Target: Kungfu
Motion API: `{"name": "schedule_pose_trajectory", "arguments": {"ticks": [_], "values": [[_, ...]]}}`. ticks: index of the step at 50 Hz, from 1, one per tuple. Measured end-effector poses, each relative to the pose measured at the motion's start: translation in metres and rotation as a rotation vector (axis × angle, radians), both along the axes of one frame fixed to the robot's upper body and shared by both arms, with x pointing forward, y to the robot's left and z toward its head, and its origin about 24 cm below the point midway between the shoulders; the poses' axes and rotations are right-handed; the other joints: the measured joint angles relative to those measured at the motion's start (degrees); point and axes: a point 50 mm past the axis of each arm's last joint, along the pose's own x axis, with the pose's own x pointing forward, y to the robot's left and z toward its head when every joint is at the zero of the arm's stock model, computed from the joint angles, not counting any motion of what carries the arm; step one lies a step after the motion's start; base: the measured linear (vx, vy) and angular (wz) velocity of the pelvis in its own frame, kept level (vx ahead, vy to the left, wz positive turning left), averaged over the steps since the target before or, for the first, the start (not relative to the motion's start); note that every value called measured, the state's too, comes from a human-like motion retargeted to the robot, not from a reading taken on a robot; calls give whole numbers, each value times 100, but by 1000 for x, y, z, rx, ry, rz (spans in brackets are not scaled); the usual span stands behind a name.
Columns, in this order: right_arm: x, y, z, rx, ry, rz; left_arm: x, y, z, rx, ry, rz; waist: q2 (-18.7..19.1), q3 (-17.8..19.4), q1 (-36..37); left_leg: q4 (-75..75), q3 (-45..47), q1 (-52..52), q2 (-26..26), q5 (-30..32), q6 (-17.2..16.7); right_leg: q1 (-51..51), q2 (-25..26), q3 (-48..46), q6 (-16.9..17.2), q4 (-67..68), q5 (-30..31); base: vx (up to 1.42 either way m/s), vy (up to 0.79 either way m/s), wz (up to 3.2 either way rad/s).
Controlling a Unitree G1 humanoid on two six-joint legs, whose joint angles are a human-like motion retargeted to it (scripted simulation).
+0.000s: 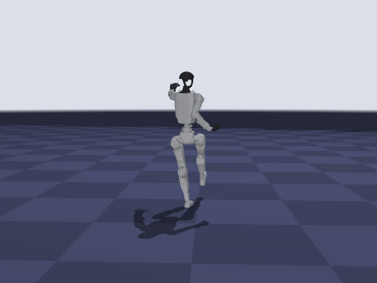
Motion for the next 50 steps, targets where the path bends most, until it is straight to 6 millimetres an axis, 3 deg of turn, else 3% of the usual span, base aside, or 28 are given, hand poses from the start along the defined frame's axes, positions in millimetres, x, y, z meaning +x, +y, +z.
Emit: {"name": "schedule_pose_trajectory", "arguments": {"ticks": [3, 7, 10, 12, 15, 16, 20, 22, 25, 27, 28, 30, 32, 33, 34, 36, 40, 44, 50], "values": [[-4, -9, 11, -113, -18, -57, -1, 0, -8, 46, 5, -2, -12, 46, -77, -28, -1, 72, 28, 31, 38, -313, 81, -14, -26, -23, -177, 0, -8, -2], [24, -13, 31, -225, -124, -8, 4, -6, -21, 10, 38, -24, 50, 83, -80, 6, -83, 44, 19, 107, 41, -328, -166, -240, 41, 452, -1, -4, 4, 16], [62, -12, 56, -409, -265, 79, 10, -20, -34, -81, -3, -118, 169, -117, 133, 15, -116, -140, 30, 164, -13, -119, -347, -70, 124, 815, -48, -7, 5, 1], [98, -4, 81, -600, -404, 137, 10, -34, -50, -264, -17, -265, 217, -335, 410, 20, -85, -302, 54, 188, -44, 173, -426, 161, 271, 1076, -191, -9, -2, -21], [158, 27, 126, -840, -662, 213, -4, -67, -84, -631, 83, -649, 223, -699, 913, 37, 87, -560, 133, 186, -76, 780, -530, 396, 579, 1618, -572, -16, -7, -55], [177, 38, 145, -888, -756, 215, -11, -83, -106, -787, 132, -798, 208, -818, 1112, 73, 165, -672, 185, 173, -100, 1034, -586, 412, 675, 1839, -703, -17, -9, -69], [239, 83, 236, -1083, -1078, 81, -74, -137, -209, -1510, 355, -1316, 54, -1252, 1936, 509, 385, -1403, 431, 45, -270, 2080, -907, 355, 1019, 2602, -993, -25, -16, -49], [262, 88, 282, -1225, -1130, -65, -121, -173, -274, -1900, 548, -1400, -237, -1391, 2461, 942, 393, -1964, 509, -62, -382, 2669, -1214, 137, 1107, 2696, -969, -34, -22, 11], [285, 73, 342, -1462, -1137, -283, -197, -216, -337, -2445, 702, -1332, -754, -1478, 3096, 1746, 176, -2918, 511, -243, -527, 3614, -1503, -441, 1157, 2364, -571, -40, -45, 82], [301, 55, 373, -1633, -1087, -410, -231, -223, -356, -2632, 586, -1136, -1051, -1375, 3376, 2380, -131, -3527, 601, -372, -660, 4248, -1160, -606, 1374, 1727, 77, -44, -98, 84], [307, 37, 386, -1722, -1004, -482, -241, -225, -363, -2642, 518, -1037, -1159, -1271, 3550, 2830, -447, -3945, 884, -452, -912, 4410, -650, -690, 1416, 1405, -171, -59, -121, 41], [317, -10, 403, -1946, -657, -599, -251, -228, -367, -2584, 449, -935, -1445, -1008, 3980, 3289, -522, -4471, 918, -447, -1028, 4611, -703, -911, 1430, 914, -1064, -60, -70, 16], [326, -54, 396, -1968, -113, -705, -253, -232, -363, -2532, 444, -951, -1628, -706, 4355, 3308, -261, -4593, 730, -315, -873, 4573, -1064, -771, 1380, 1027, -2021, -41, -17, 11], [327, -65, 389, -1889, 62, -734, -253, -236, -363, -2530, 461, -968, -1602, -607, 4449, 3292, -339, -4645, 763, -237, -889, 4502, -982, -801, 1237, 1107, -2333, -33, -25, 22], [328, -64, 391, -1866, 79, -673, -254, -238, -363, -2544, 479, -979, -1562, -534, 4442, 3259, -432, -4681, 790, -151, -935, 4455, -896, -846, 1152, 1171, -2560, -34, -28, 34], [332, -46, 402, -1909, -87, -538, -256, -241, -364, -2588, 509, -998, -1420, -463, 4262, 3152, -627, -4720, 819, 37, -1077, 4415, -719, -966, 1005, 1227, -2827, -50, -24, 47], [338, -3, 402, -2050, -405, -678, -263, -233, -364, -2580, 489, -978, -1147, -598, 3789, 2766, -804, -4669, 932, 369, -1380, 4330, -507, -1001, 689, 1205, -3056, -25, -6, 18], [341, -5, 391, -2048, -368, -623, -260, -226, -360, -2565, 491, -997, -1194, -685, 3713, 2380, -488, -4655, 1105, 408, -1359, 4200, -521, -916, 484, 1059, -3083, -9, -3, -5], [335, -10, 399, -1882, -436, -625, -250, -208, -347, -2526, 530, -990, -1315, -732, 3593, 2432, 775, -4773, 1655, -4, -721, 4069, -729, -987, 497, 794, -2907, 6, 6, -6]]}}
